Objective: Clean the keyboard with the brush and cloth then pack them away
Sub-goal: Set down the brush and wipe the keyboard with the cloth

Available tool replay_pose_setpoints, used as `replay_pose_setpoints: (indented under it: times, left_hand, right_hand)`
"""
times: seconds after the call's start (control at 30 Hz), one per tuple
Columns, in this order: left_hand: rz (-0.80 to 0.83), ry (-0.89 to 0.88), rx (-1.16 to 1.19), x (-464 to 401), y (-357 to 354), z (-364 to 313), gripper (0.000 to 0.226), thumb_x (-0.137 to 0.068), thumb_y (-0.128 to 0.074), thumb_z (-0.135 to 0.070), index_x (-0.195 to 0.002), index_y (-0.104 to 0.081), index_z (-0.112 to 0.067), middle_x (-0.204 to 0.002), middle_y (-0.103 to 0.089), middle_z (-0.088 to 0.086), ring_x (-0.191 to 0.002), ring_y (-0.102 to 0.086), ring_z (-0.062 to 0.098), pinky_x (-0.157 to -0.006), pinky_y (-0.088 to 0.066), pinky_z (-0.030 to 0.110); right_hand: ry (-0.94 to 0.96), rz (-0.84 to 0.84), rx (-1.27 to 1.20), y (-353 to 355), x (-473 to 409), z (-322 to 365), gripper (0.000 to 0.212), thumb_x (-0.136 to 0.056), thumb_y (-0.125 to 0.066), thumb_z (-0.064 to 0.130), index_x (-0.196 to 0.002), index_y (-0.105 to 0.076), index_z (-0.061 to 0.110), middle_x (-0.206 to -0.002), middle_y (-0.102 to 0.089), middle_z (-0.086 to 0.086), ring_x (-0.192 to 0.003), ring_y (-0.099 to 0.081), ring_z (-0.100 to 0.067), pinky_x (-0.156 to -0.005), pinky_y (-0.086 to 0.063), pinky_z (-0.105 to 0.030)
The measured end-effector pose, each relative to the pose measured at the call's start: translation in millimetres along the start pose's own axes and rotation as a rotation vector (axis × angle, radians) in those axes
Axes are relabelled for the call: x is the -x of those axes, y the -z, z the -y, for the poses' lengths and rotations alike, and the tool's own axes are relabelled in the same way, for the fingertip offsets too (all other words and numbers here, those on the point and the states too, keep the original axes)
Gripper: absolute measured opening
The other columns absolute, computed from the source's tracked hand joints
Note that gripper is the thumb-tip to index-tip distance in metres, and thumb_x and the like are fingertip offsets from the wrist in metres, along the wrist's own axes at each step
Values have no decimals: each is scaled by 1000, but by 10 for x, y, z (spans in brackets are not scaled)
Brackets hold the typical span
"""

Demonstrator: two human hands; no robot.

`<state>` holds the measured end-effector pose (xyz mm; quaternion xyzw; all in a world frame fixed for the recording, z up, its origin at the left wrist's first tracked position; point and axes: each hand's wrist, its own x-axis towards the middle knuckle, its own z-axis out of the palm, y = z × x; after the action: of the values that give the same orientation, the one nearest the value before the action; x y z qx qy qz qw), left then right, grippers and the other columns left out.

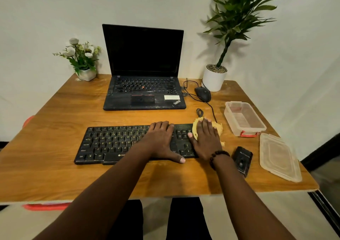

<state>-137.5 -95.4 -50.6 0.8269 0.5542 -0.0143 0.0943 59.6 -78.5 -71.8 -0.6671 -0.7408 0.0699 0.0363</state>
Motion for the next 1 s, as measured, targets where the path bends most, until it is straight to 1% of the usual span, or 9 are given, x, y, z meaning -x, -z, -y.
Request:
replay_pose_setpoints:
  times: [0.13,0.27,0.4,0.57,0.63,0.73,0.83,0.9,1.0]
  left_hand:
    - [-63,-3,-92,-3,-37,-6,134,-59,-44,-99,-157,-14,-12,-161,-20,9,-146,-19,30,-121,-11,42]
    - [-69,-35,-94,-17,-26,15,135,-59,-50,-97,-157,-15,-11,-160,-22,9,-144,-22,29,-120,-13,40]
    - [-12,-63,-80,-21,48,55,136,-59,-61,-90,-158,-11,-11,-163,-16,8,-147,-16,27,-121,-10,38]
    - [-11,-61,-120,2,75,45,133,-62,-56,-92,-158,-13,-11,-162,-19,8,-146,-20,27,-120,-12,37]
    - [-20,-63,-145,-4,72,47,133,-62,-52,-94,-158,-14,-11,-161,-21,9,-145,-23,28,-119,-15,38]
    - [-30,-61,-140,-11,55,57,133,-62,-50,-95,-158,-14,-11,-161,-22,9,-144,-24,28,-119,-16,37]
    - [-33,-72,-138,-18,33,70,130,-65,-50,-93,-157,-13,-10,-162,-20,10,-145,-22,28,-119,-15,37]
    - [-31,-79,-134,-16,27,78,132,-63,-50,-94,-158,-13,-11,-162,-19,9,-145,-21,28,-120,-14,37]
    - [-26,-82,-134,2,36,73,133,-62,-52,-94,-158,-12,-11,-162,-18,9,-146,-20,28,-120,-13,37]
  right_hand:
    - [10,42,-72,63,217,112,67,-100,-14,51,-154,0,12,-161,11,-6,-147,13,-20,-119,5,-37]
    - [52,23,-7,-58,582,225,76,-93,-1,61,-153,7,15,-159,17,-2,-146,19,-18,-119,7,-36]
    - [22,53,11,21,250,154,66,-99,-11,53,-154,6,19,-160,14,0,-146,17,-18,-119,5,-38]
    - [-55,98,-22,101,-244,192,67,-99,-10,53,-154,-2,16,-162,7,-4,-147,13,-22,-119,4,-42]
    - [-60,69,-15,76,-146,235,68,-99,-11,53,-154,0,13,-161,9,-5,-147,13,-22,-120,4,-41]
    - [-34,-27,-32,-40,362,339,70,-99,-13,52,-153,4,11,-161,12,-6,-147,14,-22,-120,3,-39]
    - [-21,-15,-33,-85,816,426,79,-90,0,61,-153,10,14,-159,19,-2,-145,20,-18,-118,8,-35]
    - [-3,-2,-16,-81,823,393,85,-82,9,64,-153,11,16,-159,21,0,-145,22,-16,-116,10,-33]
    - [-4,33,-20,-41,474,269,71,-97,-9,57,-153,9,18,-159,18,1,-146,19,-17,-118,8,-37]
